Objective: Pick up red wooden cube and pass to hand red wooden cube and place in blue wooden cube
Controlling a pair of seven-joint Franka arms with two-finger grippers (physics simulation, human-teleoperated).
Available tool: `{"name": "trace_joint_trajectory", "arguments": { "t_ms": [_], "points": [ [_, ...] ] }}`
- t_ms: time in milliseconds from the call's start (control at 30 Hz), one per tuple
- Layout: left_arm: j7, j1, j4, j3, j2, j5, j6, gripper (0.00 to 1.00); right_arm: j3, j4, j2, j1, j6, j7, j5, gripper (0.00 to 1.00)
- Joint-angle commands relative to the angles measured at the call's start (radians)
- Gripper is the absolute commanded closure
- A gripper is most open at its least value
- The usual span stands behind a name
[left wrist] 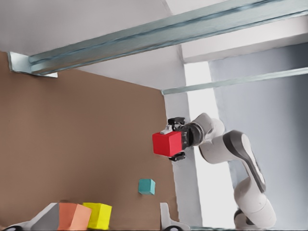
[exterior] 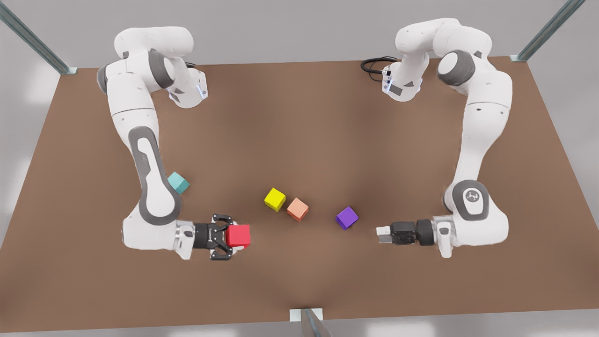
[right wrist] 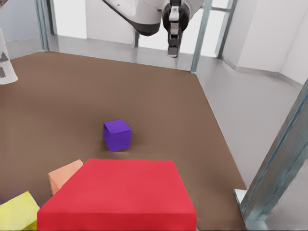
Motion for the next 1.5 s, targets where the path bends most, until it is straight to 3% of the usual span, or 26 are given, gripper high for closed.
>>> {"name": "trace_joint_trajectory", "arguments": {
  "t_ms": [0,33,133,167,200,233,267,367,433,667,1100,1467],
  "points": [
    [-0.057,0.003,0.034,0.002,-0.098,0.772,-0.375,0.00,-0.017,-0.040,-0.052,-0.040,-0.128,0.369,-0.463,0.54],
    [-0.147,-0.069,0.033,0.002,-0.180,1.131,-0.438,0.00,-0.055,-0.040,-0.071,-0.041,-0.134,0.478,-0.608,0.58],
    [-0.564,-0.093,0.034,-0.041,-0.277,1.171,-0.639,0.00,-0.135,-0.088,-0.120,-0.038,-0.157,0.656,-0.816,0.60],
    [-0.594,-0.111,-0.011,0.013,-0.342,1.115,-0.628,0.00,-0.144,-0.103,-0.140,-0.040,-0.171,0.663,-0.836,0.60],
    [-0.575,-0.291,-0.307,0.400,-0.594,0.816,-0.391,0.00,-0.166,-0.129,-0.161,-0.038,-0.185,0.663,-0.842,0.60],
    [-0.495,-0.430,-0.498,0.600,-0.732,0.710,-0.278,0.00,-0.164,-0.136,-0.189,-0.032,-0.214,0.702,-0.911,0.60],
    [-0.500,-0.430,-0.446,0.577,-0.706,0.714,-0.369,0.00,-0.164,-0.143,-0.198,-0.030,-0.237,0.752,-0.927,0.60],
    [-0.499,-0.428,-0.440,0.574,-0.675,0.707,-0.383,0.00,-0.164,-0.237,-0.261,-0.010,-0.208,0.920,-0.974,0.60],
    [-0.497,-0.428,-0.436,0.574,-0.674,0.704,-0.381,0.00,-0.164,-0.410,-0.355,-0.010,-0.065,0.966,-0.976,0.59],
    [-0.503,-0.427,-0.438,0.574,-0.662,0.653,-0.387,0.00,-0.162,-0.717,-0.500,-0.009,0.217,1.041,-0.974,0.59],
    [-0.502,-0.416,-0.440,0.572,-0.637,0.654,-0.429,0.00,-0.158,-0.993,-0.608,0.009,0.395,1.061,-0.964,0.58],
    [-0.506,-0.413,-0.440,0.574,-0.622,0.657,-0.444,0.00,-0.158,-1.077,-0.622,0.008,0.398,1.061,-0.964,0.57]
  ]
}}
